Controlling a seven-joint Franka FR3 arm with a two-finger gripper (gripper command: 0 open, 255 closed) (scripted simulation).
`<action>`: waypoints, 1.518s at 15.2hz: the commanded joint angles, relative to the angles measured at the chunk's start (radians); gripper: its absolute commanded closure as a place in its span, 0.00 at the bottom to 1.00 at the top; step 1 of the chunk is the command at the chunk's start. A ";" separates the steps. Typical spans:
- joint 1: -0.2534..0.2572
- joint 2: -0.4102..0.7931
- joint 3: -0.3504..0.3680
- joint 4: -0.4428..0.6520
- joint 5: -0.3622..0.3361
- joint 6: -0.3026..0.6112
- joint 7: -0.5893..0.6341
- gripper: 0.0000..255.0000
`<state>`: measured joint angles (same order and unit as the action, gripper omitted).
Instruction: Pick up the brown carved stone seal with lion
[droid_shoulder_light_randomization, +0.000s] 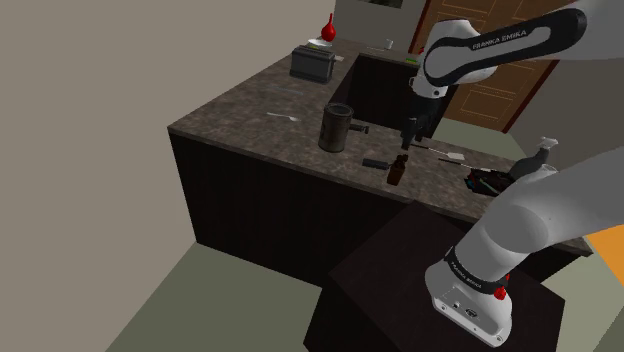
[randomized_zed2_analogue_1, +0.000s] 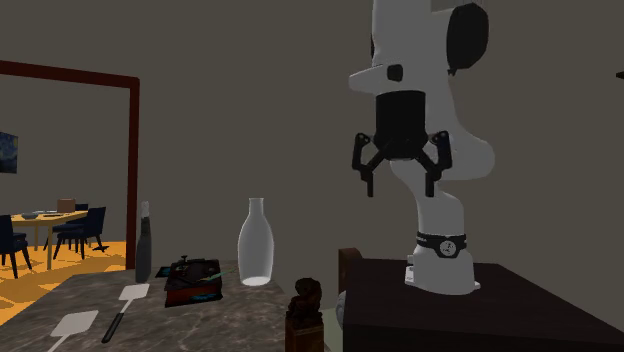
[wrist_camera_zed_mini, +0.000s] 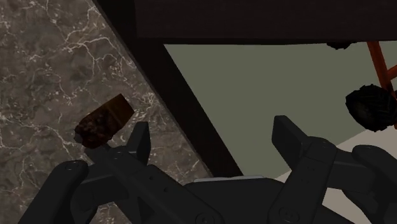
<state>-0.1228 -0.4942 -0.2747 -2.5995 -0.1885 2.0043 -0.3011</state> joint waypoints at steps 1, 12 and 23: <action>-0.006 0.060 -0.034 0.005 -0.013 0.070 -0.045 0.00; -0.012 0.489 -0.192 0.159 0.101 0.399 -0.364 0.00; -0.041 0.683 -0.177 0.199 0.237 0.545 -0.494 0.00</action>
<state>-0.1623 0.1776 -0.4547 -2.3999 0.0404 2.5383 -0.7910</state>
